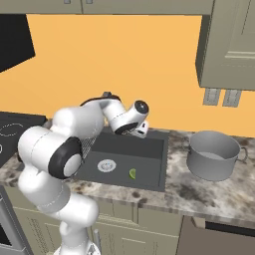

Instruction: Dump the lemon wedge from the pot into the sink. Then turn on the water and wash the lemon wedge. Then turn off the water and put the lemon wedge back in the pot.

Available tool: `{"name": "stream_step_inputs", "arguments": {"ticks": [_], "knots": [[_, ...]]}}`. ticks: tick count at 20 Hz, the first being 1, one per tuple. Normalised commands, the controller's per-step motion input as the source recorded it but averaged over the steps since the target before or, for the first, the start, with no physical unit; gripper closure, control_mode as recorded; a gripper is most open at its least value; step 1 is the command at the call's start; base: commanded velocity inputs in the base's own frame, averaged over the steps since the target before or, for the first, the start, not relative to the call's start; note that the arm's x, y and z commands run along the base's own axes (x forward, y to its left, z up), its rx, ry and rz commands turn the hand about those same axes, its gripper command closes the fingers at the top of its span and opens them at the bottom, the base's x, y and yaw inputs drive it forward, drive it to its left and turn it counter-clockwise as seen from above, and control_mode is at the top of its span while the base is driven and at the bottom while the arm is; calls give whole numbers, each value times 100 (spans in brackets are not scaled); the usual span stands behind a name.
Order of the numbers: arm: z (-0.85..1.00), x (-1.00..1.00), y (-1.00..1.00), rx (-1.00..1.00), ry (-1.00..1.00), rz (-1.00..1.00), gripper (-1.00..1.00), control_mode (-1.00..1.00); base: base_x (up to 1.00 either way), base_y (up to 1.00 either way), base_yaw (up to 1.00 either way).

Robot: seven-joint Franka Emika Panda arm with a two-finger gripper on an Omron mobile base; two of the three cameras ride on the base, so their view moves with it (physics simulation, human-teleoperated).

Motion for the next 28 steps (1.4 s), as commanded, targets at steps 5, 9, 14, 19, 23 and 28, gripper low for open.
{"name": "stream_step_inputs", "arguments": {"ticks": [5, 9, 14, 19, 23, 28], "knots": [[8, 0, -1, -16, 5, -3, -100, -100, 0, 0, 0], [0, 0, -5, -13, 11, -3, -100, -100, 0, 0, 0], [0, -3, -18, -8, 15, -3, -100, -100, 0, 0, 0], [-25, -21, -7, 0, 15, -5, -100, -100, 0, 0, 0], [-41, -19, 0, 0, 10, -5, -100, -100, 0, 0, 0], [-41, -10, 0, 0, 3, -5, -100, -100, 0, 0, 0]]}}
